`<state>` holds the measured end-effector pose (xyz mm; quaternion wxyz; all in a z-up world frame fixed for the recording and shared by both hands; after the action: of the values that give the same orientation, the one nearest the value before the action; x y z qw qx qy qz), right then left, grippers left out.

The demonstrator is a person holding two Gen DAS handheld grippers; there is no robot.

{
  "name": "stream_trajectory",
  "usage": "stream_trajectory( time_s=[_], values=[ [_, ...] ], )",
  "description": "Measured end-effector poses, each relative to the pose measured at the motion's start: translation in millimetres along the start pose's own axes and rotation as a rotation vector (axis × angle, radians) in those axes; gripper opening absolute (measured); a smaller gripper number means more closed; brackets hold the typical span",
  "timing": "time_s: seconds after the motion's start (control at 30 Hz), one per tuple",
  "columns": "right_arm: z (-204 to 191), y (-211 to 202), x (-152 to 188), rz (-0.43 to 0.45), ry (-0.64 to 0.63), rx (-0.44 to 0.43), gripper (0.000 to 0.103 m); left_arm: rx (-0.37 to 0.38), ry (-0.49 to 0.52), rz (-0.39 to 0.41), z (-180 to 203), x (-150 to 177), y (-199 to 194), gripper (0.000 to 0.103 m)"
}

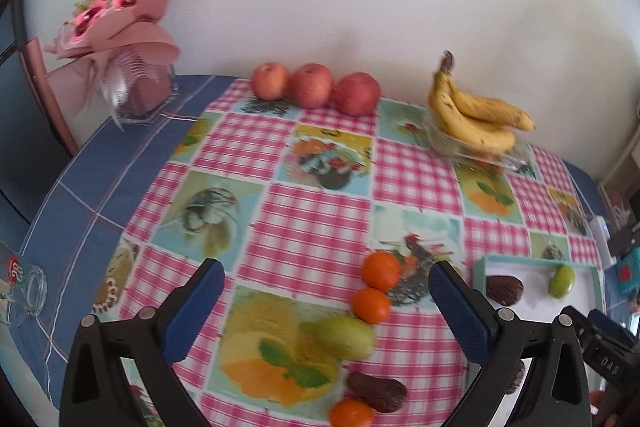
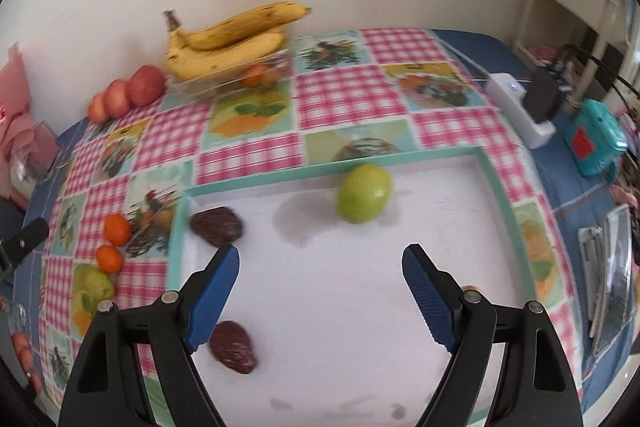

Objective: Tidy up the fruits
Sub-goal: 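Move the right tool back to the fruit row and grasp a dark date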

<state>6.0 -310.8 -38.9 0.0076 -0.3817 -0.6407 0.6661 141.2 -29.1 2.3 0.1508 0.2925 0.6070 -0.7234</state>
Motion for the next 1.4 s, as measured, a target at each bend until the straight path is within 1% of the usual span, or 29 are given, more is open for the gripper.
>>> stream_trajectory(
  time_s=[0.2, 0.4, 0.5, 0.6, 0.73, 0.8, 0.87, 1.03, 1.1, 1.23, 1.27, 1.3, 1.37, 1.4],
  values=[
    [-41, 3, 3, -0.015, -0.041, -0.083, 0.084, -0.019, -0.081, 0.026, -40, -7, -5, 0.103],
    [-79, 0, 3, -0.012, -0.099, -0.114, 0.084, -0.042, -0.145, 0.058, -76, -9, -13, 0.103],
    [-99, -3, 3, -0.007, -0.119, -0.158, 0.084, -0.022, -0.161, 0.055, -84, -9, -15, 0.103],
    [-118, -4, 6, -0.014, -0.149, -0.191, 0.084, -0.020, -0.171, 0.047, -87, -9, -17, 0.103],
    [-140, -7, 11, -0.021, -0.172, -0.237, 0.084, 0.013, -0.187, 0.062, -90, -12, -27, 0.103],
    [-147, -7, 14, -0.035, -0.173, -0.262, 0.084, -0.013, -0.183, 0.049, -90, -11, -29, 0.103],
    [-153, -9, 17, -0.036, -0.190, -0.263, 0.084, -0.026, -0.180, 0.043, -90, -10, -30, 0.103],
    [-161, -13, 21, -0.031, -0.200, -0.275, 0.084, 0.015, -0.174, 0.036, -84, -8, -28, 0.103],
    [-164, -14, 23, -0.035, -0.205, -0.280, 0.084, 0.042, -0.169, 0.028, -80, -7, -26, 0.103],
    [-170, -13, 30, -0.053, -0.221, -0.289, 0.084, 0.054, -0.155, 0.030, -75, -4, -20, 0.103],
    [-172, -12, 31, -0.059, -0.222, -0.290, 0.083, 0.063, -0.162, 0.029, -75, -3, -19, 0.103],
    [-173, -11, 33, -0.066, -0.222, -0.293, 0.079, 0.091, -0.176, 0.024, -75, -1, -17, 0.103],
    [-176, -8, 38, -0.084, -0.227, -0.294, 0.075, 0.125, -0.198, 0.014, -74, 1, -12, 0.103],
    [-176, -6, 40, -0.092, -0.227, -0.295, 0.075, 0.128, -0.194, -0.008, -72, 4, -5, 0.103]
  ],
)
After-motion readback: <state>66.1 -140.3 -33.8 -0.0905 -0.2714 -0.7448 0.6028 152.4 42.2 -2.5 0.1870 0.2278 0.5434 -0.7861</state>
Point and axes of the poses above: each gripper's, at about its wrist camera, not at the fingertips, and y roughly the way its jaws point, z to its right, x to its underside, the point moved 5 cm from there along y, roughly the way its jaws point
